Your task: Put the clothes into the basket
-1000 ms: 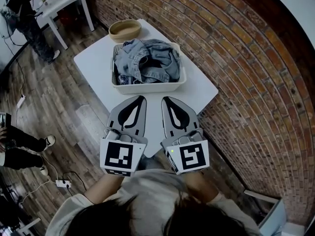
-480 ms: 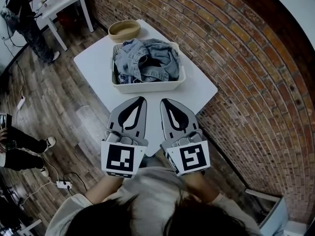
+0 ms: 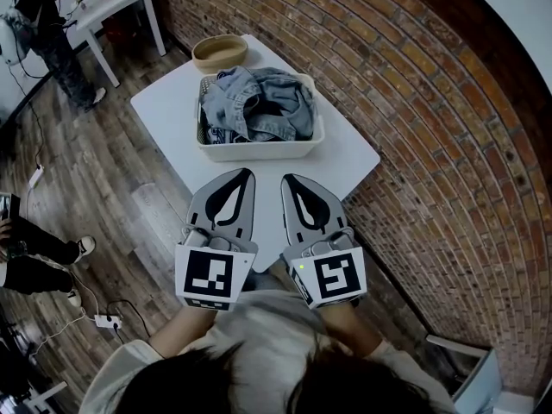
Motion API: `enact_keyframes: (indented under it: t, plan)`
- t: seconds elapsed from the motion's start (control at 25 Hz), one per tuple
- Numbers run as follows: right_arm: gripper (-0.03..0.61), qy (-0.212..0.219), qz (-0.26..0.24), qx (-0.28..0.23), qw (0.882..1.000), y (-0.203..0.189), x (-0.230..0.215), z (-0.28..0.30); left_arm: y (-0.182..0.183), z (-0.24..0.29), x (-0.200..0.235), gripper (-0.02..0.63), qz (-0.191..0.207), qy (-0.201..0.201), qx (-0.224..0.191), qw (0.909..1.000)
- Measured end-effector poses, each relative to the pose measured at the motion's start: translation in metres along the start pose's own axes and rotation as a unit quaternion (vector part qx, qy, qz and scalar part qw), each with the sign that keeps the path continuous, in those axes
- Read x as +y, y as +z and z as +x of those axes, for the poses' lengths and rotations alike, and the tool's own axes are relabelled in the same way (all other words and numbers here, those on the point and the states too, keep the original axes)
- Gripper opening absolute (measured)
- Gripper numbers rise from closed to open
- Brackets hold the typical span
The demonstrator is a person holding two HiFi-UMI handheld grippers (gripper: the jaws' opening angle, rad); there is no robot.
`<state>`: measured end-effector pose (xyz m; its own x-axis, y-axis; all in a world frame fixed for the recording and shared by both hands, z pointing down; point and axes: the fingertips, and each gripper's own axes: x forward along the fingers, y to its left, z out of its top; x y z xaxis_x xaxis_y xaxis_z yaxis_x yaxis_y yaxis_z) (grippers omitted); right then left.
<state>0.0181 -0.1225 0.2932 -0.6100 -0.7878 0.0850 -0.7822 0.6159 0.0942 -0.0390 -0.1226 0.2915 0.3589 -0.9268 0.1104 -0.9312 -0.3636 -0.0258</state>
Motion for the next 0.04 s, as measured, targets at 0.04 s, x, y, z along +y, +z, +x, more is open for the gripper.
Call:
enact_keyframes:
  t: [0.04]
  plan:
    - [0.006, 0.0, 0.0, 0.0, 1.0, -0.0007, 0.0004, -0.0011, -0.001, -0.0009, 0.0004, 0.008, -0.001, 0.002, 0.001, 1.0]
